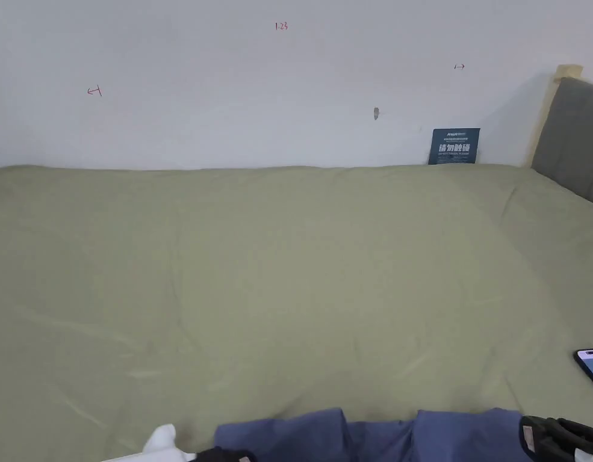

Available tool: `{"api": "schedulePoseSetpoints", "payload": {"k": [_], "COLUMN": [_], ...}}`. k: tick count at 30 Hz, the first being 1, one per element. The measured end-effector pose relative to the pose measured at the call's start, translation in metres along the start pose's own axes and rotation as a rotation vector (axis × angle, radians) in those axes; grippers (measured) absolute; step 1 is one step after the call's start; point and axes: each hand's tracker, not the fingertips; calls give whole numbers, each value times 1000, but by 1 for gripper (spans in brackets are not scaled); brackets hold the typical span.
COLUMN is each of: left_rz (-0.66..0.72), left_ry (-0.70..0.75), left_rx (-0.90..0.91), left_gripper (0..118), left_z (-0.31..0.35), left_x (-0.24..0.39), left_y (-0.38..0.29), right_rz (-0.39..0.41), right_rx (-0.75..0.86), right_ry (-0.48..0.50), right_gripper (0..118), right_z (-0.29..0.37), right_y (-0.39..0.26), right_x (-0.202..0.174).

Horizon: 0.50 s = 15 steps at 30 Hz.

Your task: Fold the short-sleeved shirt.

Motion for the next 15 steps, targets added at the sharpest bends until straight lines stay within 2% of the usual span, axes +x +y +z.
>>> {"api": "schedulePoseSetpoints", "payload": {"k": [1,3,5,10,15], "left_rz": [-15,46,48,-135,-295], "left_ry": [11,-50,-11,260,386], "left_rx": [49,122,225,349,298], "left_gripper": [11,11,11,11,11], "left_z": [12,39,72,141,145], "left_x": [0,-2,1,27,66], "left_y": [5,19,31,47,41], "right_rz": [3,6,8,12,28], "right_rx": [-2,1,1,5,7], "right_ry": [-7,-13,-8,13,46], "right_gripper": [0,0,0,0,0], "right_z": [0,0,-2,-12,-17], "right_y": [0,1,3,8,12], "right_x": [1,2,3,-3,-12]}}
